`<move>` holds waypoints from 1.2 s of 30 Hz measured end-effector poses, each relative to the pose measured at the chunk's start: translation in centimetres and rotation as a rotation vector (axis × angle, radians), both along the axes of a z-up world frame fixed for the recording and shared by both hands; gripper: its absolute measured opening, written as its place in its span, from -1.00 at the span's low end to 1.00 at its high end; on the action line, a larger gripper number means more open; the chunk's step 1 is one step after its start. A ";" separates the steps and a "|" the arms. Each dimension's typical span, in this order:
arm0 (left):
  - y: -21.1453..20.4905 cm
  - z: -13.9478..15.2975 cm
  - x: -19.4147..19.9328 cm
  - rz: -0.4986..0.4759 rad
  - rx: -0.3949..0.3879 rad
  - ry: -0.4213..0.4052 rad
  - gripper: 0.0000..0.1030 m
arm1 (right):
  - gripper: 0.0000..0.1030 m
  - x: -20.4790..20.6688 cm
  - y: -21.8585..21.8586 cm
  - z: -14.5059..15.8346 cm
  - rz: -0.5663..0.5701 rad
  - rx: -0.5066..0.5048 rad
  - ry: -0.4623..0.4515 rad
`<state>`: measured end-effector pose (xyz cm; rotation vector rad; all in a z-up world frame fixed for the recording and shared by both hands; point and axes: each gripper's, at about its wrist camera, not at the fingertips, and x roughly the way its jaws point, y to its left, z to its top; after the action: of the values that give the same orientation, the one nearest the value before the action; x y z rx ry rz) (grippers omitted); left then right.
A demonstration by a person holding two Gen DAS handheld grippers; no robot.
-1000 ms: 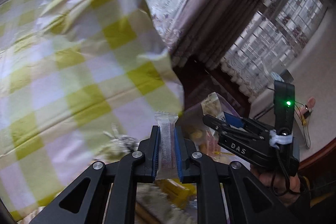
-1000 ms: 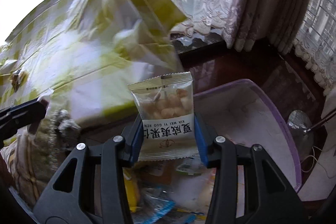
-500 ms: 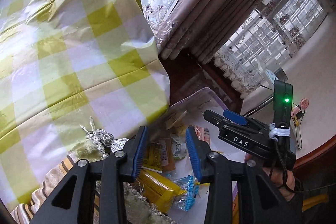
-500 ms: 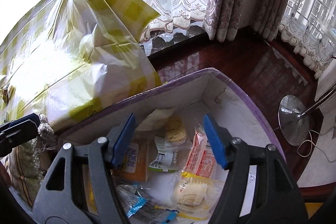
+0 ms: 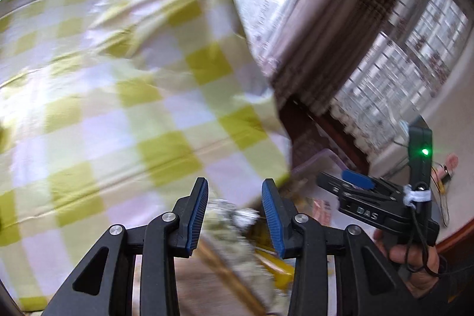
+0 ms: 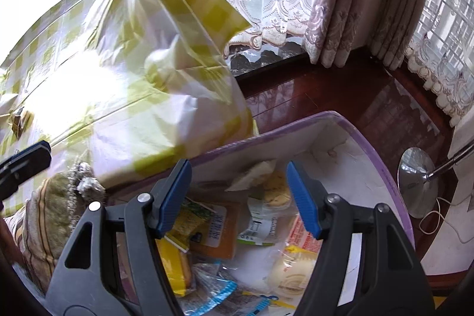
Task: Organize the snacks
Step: 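Open both tools over the white box to drop both packets, then move back to the table and grasp the small blue-white packet with the left tool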
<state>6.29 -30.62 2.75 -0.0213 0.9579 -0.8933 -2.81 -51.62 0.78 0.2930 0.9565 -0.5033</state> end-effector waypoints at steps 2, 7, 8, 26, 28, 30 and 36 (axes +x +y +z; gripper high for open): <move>1.8 0.0 0.9 0.050 -0.002 0.000 -0.24 | 0.36 0.5 0.7 0.1 0.014 -0.003 0.003; 6.7 -0.4 3.1 0.192 0.015 -0.003 -0.24 | 0.36 1.8 2.6 0.4 0.056 -0.011 0.010; 8.0 -0.5 3.6 0.230 0.022 -0.001 -0.24 | 0.36 2.0 2.9 0.5 0.064 -0.012 0.013; 20.1 -4.4 9.3 0.500 0.208 0.064 -0.23 | 0.42 7.3 10.6 2.0 0.241 -0.032 0.000; 19.5 -4.7 9.3 0.468 0.228 0.072 -0.24 | 0.43 8.3 11.8 2.2 0.267 -0.033 -0.003; 18.6 -4.6 9.1 0.444 0.262 0.045 -0.25 | 0.43 9.1 13.1 2.3 0.295 -0.035 -0.008; 19.1 -4.7 9.2 0.429 0.265 0.015 -0.58 | 0.46 12.5 17.9 3.3 0.394 -0.054 -0.048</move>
<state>15.50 -11.57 -1.91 -0.0067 1.0302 -0.3690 9.64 -33.71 4.07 0.0628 0.9237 -0.1600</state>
